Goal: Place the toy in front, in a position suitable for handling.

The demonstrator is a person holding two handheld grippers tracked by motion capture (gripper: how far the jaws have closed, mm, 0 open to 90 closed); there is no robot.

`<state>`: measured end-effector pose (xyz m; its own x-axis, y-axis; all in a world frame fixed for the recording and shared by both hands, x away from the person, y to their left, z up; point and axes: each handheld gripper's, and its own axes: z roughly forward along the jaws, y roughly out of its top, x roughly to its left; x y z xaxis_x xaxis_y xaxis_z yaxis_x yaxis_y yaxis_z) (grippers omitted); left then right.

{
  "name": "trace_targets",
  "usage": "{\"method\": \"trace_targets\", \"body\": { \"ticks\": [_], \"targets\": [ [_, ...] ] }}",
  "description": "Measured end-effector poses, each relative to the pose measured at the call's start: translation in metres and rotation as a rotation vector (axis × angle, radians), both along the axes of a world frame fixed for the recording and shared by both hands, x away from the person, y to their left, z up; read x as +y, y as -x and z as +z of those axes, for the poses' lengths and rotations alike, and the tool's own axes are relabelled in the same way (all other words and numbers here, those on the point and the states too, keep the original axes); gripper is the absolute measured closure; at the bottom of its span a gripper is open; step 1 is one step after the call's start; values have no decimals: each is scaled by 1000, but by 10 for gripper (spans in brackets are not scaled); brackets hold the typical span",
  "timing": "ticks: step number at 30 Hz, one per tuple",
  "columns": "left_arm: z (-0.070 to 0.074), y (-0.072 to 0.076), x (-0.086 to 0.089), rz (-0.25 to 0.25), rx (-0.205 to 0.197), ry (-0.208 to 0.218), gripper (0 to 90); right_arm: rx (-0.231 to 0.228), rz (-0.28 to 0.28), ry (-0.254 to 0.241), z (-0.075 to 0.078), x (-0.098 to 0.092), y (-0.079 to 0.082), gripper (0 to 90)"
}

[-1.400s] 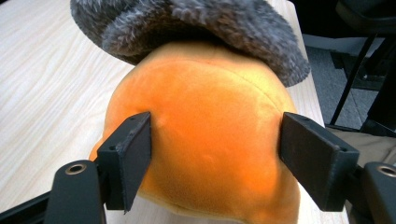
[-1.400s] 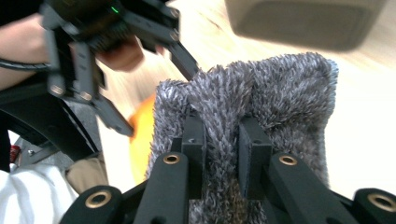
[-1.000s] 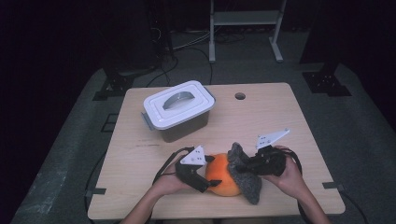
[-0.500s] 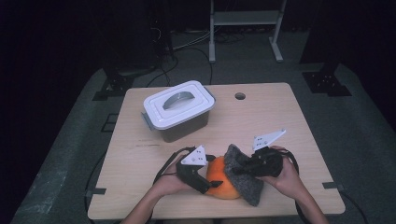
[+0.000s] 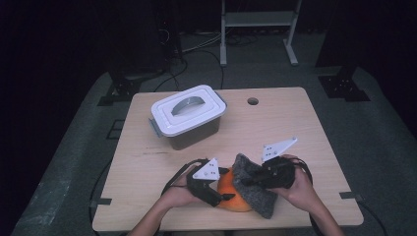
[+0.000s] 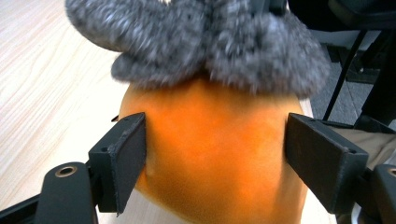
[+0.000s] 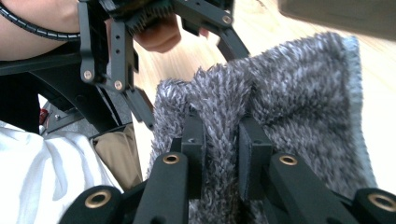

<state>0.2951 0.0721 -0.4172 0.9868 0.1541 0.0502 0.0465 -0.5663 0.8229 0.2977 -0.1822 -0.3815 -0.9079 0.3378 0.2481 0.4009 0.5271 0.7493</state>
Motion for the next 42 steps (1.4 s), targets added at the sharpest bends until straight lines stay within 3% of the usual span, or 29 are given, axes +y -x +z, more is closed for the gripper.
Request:
{"method": "trace_targets", "body": {
  "ticks": [6,10,12,14,17,19,21,23,27,28,32,35,37,39,42],
  "targets": [
    [2,-2,1,-6,7,-12,193,57,-18,-38,-9,-15,-6,746],
    [2,-4,-3,24,39,-3,95,60,24,-27,-9,-7,-2,746],
    [-1,-3,-5,19,37,-22,101,56,37,-13,-9,-2,0,746],
    [-2,-1,-4,21,-3,-32,206,49,34,-7,-8,1,0,747],
    [4,4,-4,29,-110,-34,371,18,8,-12,-5,1,-1,747],
    [7,7,-4,40,-193,-36,396,-7,-13,-24,-1,-2,-2,748],
    [7,7,-4,53,-224,-31,372,-27,-32,-39,1,-3,-2,748],
    [6,5,-3,47,-209,-25,335,-29,-41,-39,-1,-3,-3,747],
    [2,-3,-3,72,-79,-19,174,-2,-15,-27,-10,-1,-5,746],
    [0,-3,-2,72,-72,-9,176,6,-9,-26,-11,-3,-6,745],
    [0,0,-1,50,-106,-25,268,31,-19,-5,-10,-14,-7,745],
    [-1,5,-4,4,-153,-30,296,11,-35,-49,-3,-15,-7,741],
    [0,8,-6,-8,-163,-30,293,-9,-45,-65,1,-13,-8,729],
    [2,5,-5,1,-136,-26,248,-11,-54,-53,0,-10,-10,729],
    [6,-3,-2,56,-56,11,130,3,-41,-31,-9,-5,-11,731]
  ]
}}
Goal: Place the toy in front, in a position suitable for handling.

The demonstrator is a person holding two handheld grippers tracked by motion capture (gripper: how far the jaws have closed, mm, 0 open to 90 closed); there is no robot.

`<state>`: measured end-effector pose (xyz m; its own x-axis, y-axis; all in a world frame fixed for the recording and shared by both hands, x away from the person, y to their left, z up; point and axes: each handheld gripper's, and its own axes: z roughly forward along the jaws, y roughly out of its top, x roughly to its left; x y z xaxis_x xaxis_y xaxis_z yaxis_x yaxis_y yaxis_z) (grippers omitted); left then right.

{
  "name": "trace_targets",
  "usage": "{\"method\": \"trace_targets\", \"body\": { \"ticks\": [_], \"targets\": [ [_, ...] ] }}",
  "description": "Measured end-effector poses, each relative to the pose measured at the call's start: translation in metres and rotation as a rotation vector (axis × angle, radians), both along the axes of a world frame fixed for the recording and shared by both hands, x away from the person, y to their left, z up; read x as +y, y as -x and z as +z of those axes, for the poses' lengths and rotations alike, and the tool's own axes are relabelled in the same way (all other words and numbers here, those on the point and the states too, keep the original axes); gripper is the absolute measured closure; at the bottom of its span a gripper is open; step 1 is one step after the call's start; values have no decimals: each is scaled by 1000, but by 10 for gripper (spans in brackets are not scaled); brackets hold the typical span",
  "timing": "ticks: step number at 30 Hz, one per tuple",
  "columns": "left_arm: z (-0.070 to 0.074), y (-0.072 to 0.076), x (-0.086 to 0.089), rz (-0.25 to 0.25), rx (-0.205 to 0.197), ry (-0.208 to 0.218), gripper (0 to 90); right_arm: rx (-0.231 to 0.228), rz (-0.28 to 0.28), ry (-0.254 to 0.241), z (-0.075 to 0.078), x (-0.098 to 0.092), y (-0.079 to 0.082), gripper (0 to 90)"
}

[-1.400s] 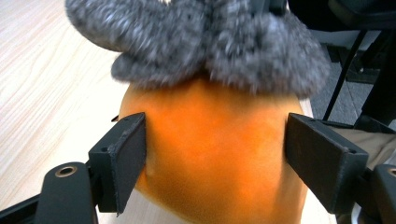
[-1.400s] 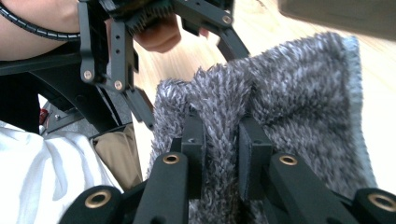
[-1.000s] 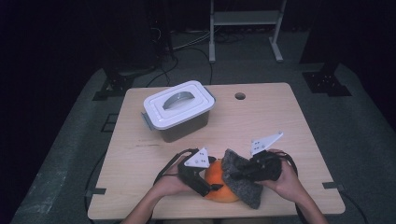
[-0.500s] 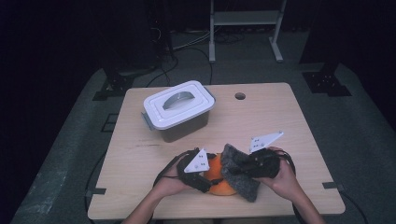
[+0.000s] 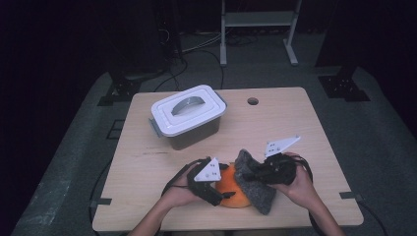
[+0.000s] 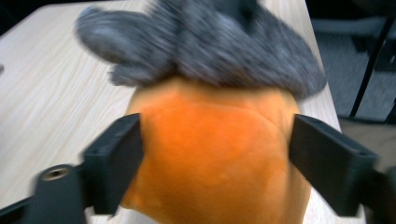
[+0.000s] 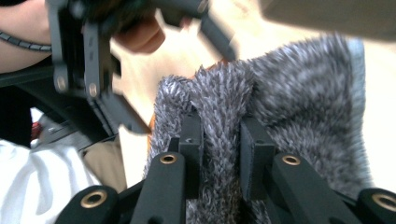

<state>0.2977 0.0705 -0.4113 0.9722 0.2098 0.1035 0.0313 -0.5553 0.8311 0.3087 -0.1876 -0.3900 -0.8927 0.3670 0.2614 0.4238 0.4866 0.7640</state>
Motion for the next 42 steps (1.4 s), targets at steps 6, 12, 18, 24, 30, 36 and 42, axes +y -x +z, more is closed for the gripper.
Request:
{"method": "trace_targets", "body": {
  "ticks": [6,12,18,24,30,36,42],
  "targets": [
    [-4,1,-1,-10,32,-13,244,3,46,2,5,4,7,734],
    [-2,6,-3,-45,-24,-29,287,-42,55,7,10,16,7,734],
    [-2,0,4,-27,18,-8,237,14,48,26,2,-2,2,734],
    [-7,-8,2,1,148,10,103,50,62,2,-4,-9,3,730],
    [-2,-1,4,-8,12,27,353,17,64,-6,3,-4,5,738],
    [-2,-1,5,-23,-63,8,293,-35,35,-3,7,2,5,744],
    [-10,-9,0,15,112,-5,72,7,71,-16,-2,6,6,750]
  ]
}}
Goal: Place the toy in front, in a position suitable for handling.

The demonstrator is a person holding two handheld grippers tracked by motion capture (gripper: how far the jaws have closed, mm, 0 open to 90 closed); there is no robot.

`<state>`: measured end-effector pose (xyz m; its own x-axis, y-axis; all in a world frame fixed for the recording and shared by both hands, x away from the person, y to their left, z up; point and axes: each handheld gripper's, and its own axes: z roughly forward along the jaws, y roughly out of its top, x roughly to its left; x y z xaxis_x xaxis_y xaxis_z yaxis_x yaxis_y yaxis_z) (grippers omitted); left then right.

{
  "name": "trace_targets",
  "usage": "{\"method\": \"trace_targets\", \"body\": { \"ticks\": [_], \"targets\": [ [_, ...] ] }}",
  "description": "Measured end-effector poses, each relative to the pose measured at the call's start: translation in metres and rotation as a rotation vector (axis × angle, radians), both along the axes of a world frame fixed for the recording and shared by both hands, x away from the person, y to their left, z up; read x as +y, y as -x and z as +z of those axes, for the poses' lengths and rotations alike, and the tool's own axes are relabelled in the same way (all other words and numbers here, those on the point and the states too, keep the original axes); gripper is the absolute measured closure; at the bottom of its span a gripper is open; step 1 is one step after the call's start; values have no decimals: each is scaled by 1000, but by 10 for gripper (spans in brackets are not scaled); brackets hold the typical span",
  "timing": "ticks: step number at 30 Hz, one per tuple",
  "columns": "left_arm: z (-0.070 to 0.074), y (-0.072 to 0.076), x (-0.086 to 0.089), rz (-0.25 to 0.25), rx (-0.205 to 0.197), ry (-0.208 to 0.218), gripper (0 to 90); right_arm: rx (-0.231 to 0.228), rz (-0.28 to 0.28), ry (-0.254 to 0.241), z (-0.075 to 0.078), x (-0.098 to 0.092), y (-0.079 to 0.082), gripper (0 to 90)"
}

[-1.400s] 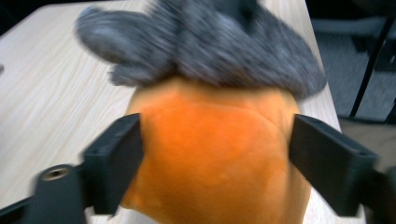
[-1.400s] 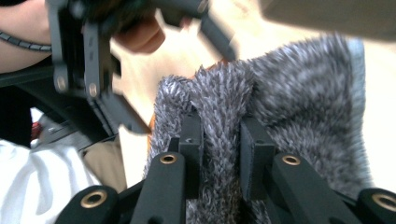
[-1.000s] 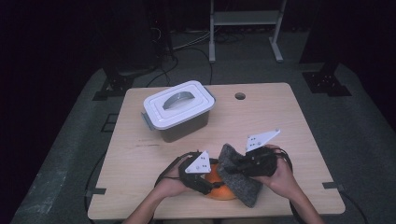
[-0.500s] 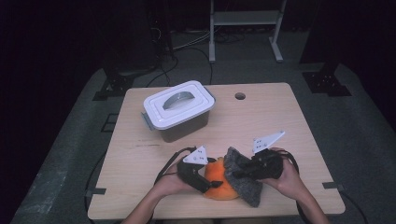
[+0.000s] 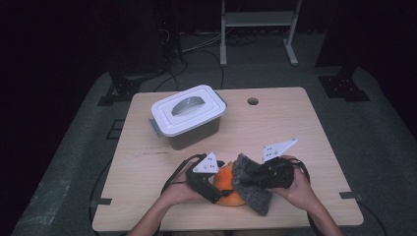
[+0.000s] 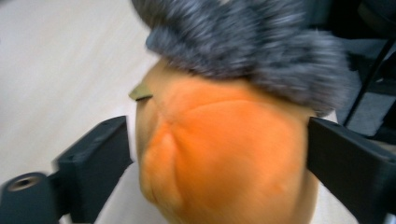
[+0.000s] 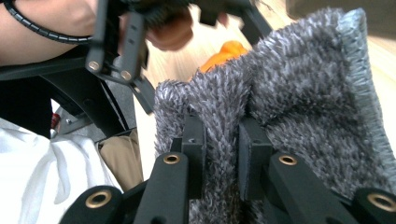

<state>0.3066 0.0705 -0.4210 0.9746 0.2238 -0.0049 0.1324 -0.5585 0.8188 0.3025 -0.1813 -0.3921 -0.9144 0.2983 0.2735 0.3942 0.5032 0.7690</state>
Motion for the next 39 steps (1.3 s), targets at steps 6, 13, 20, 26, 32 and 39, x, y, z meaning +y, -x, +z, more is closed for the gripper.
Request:
{"method": "trace_targets", "body": {
  "ticks": [6,13,20,26,32,39],
  "targets": [
    [7,11,3,-25,-229,-14,308,-74,-35,-39,12,0,2,745],
    [6,5,2,-10,-115,18,145,-76,-41,-12,5,4,2,744],
    [6,4,10,-28,-121,6,275,-43,-82,2,-2,-19,-3,747],
    [10,1,6,23,-5,36,128,13,-66,-27,-8,-17,-6,748],
    [11,8,6,-19,-126,17,337,-41,-31,-60,7,-7,2,751],
    [12,10,9,-50,-202,10,373,-43,-32,-39,3,-6,0,751]
  ]
}}
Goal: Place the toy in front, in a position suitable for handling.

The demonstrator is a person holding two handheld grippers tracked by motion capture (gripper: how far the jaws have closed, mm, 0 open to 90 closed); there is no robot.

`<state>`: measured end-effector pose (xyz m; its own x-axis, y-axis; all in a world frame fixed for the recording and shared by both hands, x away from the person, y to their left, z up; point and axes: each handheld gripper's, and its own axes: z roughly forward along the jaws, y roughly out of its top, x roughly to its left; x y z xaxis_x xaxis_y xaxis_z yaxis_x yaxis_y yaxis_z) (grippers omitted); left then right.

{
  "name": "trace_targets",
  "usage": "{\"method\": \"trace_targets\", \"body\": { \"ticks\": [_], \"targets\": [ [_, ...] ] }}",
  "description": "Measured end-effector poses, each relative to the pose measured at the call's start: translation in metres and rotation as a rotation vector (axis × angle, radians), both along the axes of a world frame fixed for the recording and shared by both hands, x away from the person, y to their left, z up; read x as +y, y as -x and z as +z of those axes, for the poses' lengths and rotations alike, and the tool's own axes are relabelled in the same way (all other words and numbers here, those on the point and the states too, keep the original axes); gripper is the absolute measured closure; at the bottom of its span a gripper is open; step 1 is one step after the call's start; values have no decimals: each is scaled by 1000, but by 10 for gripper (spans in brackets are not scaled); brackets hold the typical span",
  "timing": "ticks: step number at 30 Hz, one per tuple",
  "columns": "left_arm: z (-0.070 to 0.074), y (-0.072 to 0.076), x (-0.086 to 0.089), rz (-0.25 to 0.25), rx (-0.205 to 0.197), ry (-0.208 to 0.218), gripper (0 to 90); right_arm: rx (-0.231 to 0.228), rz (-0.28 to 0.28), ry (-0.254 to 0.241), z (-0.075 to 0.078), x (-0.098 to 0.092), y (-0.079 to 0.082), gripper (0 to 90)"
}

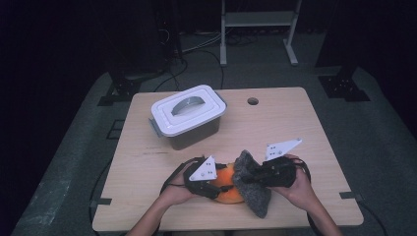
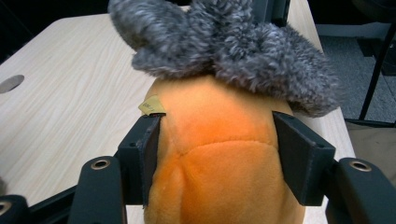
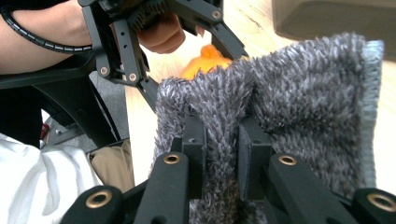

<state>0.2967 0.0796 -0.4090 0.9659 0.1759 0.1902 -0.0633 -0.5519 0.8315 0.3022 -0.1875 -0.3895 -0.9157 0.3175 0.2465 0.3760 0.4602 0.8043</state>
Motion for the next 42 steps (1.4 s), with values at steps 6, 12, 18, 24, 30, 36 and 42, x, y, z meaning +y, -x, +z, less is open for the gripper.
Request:
{"method": "trace_targets", "body": {
  "ticks": [6,12,18,24,30,36,42],
  "targets": [
    [2,-1,-5,20,77,12,210,8,-16,-22,0,-1,-2,751],
    [3,0,-4,40,51,10,321,-20,-7,-27,4,5,3,751],
    [2,2,-3,22,-48,21,357,-42,-25,-42,7,4,2,751],
    [-2,-2,-3,22,31,-1,257,-21,4,-1,-3,13,2,751],
    [-4,-2,5,-7,6,-10,375,8,-26,0,-12,-2,-4,756],
    [-4,-5,6,-29,39,6,350,31,-70,-56,-9,-16,-9,754],
    [-3,-7,3,18,102,1,232,28,-32,-40,-11,0,-5,753]
  ]
}}
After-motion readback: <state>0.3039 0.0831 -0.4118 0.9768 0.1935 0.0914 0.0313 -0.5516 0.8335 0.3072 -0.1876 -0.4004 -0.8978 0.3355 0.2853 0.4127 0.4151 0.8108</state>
